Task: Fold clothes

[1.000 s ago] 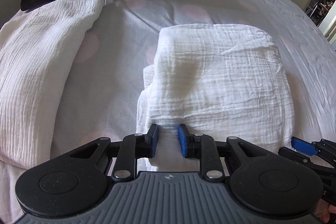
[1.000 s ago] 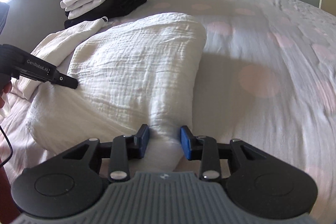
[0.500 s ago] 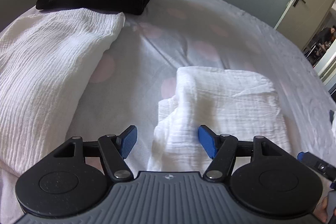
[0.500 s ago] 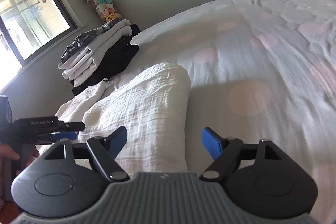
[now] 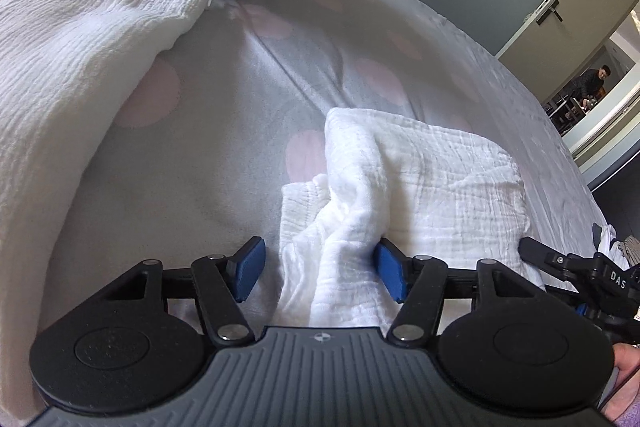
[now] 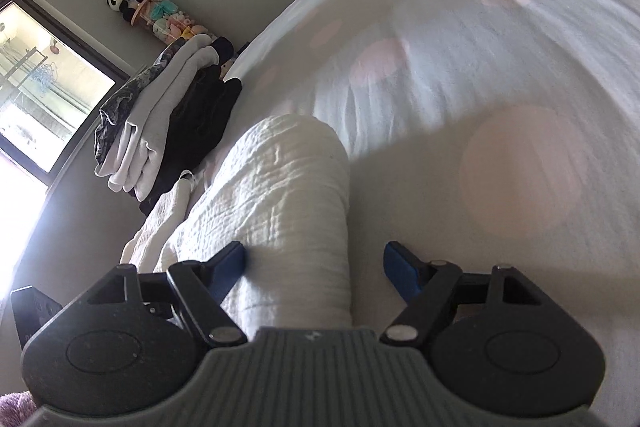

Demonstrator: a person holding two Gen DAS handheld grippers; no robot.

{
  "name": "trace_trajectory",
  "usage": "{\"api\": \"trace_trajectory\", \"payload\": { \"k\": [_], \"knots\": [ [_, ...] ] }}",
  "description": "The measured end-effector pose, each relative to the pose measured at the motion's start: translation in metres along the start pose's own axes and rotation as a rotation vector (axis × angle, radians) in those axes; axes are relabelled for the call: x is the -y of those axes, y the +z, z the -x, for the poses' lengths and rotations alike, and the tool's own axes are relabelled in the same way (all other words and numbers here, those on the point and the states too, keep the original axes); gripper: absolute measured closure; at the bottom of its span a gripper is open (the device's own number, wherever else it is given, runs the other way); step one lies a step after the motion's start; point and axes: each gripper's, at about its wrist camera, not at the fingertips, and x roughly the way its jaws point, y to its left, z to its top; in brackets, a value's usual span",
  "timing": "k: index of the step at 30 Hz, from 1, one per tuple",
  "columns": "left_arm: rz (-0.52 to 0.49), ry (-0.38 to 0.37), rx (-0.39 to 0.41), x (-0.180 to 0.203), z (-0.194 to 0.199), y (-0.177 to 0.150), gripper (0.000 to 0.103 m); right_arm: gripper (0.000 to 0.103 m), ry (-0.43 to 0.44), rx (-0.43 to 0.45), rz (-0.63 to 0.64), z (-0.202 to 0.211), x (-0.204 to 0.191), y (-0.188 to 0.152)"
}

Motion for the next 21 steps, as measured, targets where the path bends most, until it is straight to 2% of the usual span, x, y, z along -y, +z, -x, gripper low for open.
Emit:
{"api": "trace_trajectory", "payload": {
  "k": [4,6,15,21],
  "knots": [
    [0.005,-0.016,0.003,0.002,-0.004,0.000,0.046,0.030,0.007,-0.004,0.037,-0.013,-0.004,0.001],
    [-0.005,-0.018,0.007,0.005,-0.004,-0.001,0.053,0.039,0.010,-0.005,0.049,-0.017,-0.007,0.000],
    [-0.011,-0.010,0.040,0.010,0.005,0.000,0.064,0.068,-0.018,-0.014,0.095,-0.011,-0.029,0.002],
    [0.006,-0.036,0.124,0.012,0.028,-0.001,0.068,0.074,0.004,0.015,0.159,0.013,-0.060,0.009]
  ]
}}
